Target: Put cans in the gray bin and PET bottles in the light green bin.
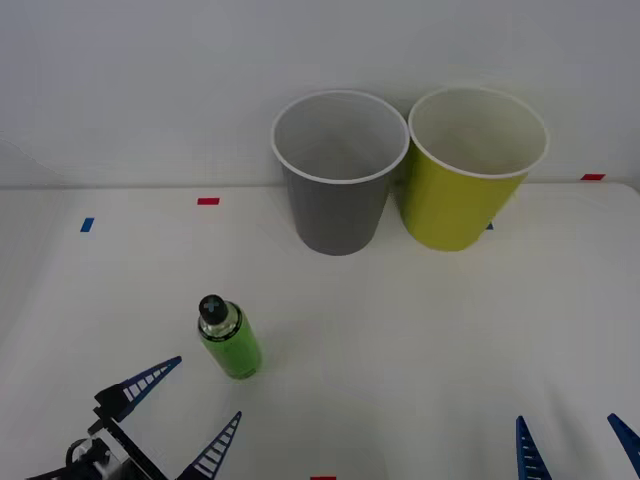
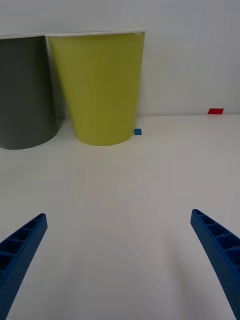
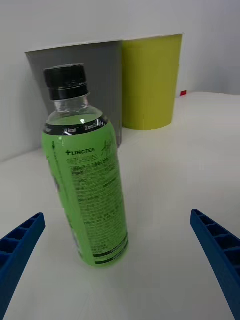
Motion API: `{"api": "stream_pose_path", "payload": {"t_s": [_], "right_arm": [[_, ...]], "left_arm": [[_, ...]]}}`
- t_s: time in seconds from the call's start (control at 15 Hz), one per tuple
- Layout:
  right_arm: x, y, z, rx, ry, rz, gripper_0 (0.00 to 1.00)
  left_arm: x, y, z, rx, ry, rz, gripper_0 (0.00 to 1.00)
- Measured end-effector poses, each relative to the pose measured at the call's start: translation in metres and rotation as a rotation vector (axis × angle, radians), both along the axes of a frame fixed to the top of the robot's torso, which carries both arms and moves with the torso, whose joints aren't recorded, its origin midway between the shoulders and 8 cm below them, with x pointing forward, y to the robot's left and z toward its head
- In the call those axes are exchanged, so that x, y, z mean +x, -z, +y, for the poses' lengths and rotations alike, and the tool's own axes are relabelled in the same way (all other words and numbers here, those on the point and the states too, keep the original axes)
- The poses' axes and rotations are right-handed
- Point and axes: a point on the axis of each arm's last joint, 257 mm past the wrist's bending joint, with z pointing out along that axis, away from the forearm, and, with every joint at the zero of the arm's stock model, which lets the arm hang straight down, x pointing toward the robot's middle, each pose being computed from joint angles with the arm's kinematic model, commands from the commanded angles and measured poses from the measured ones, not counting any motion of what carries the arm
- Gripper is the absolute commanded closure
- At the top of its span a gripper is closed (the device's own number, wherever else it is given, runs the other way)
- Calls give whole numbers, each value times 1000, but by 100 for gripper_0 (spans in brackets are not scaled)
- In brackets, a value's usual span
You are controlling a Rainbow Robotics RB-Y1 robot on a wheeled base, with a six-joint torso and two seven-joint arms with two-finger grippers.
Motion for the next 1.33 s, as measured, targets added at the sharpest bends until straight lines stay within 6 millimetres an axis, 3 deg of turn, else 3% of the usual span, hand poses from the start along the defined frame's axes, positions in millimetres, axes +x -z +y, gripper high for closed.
{"api": "stream_pose_path", "payload": {"t_s": [0.2, 0.73, 1.33], "right_arm": [[0, 0, 0, 0, 0, 0, 0], [0, 0, 0, 0, 0, 0, 0], [0, 0, 0, 0, 0, 0, 0]], "left_arm": [[4, -1, -9, -8, 23, 3, 0], [29, -2, 0, -11, -3, 6, 0], [72, -5, -10, -22, -27, 0, 0]]}}
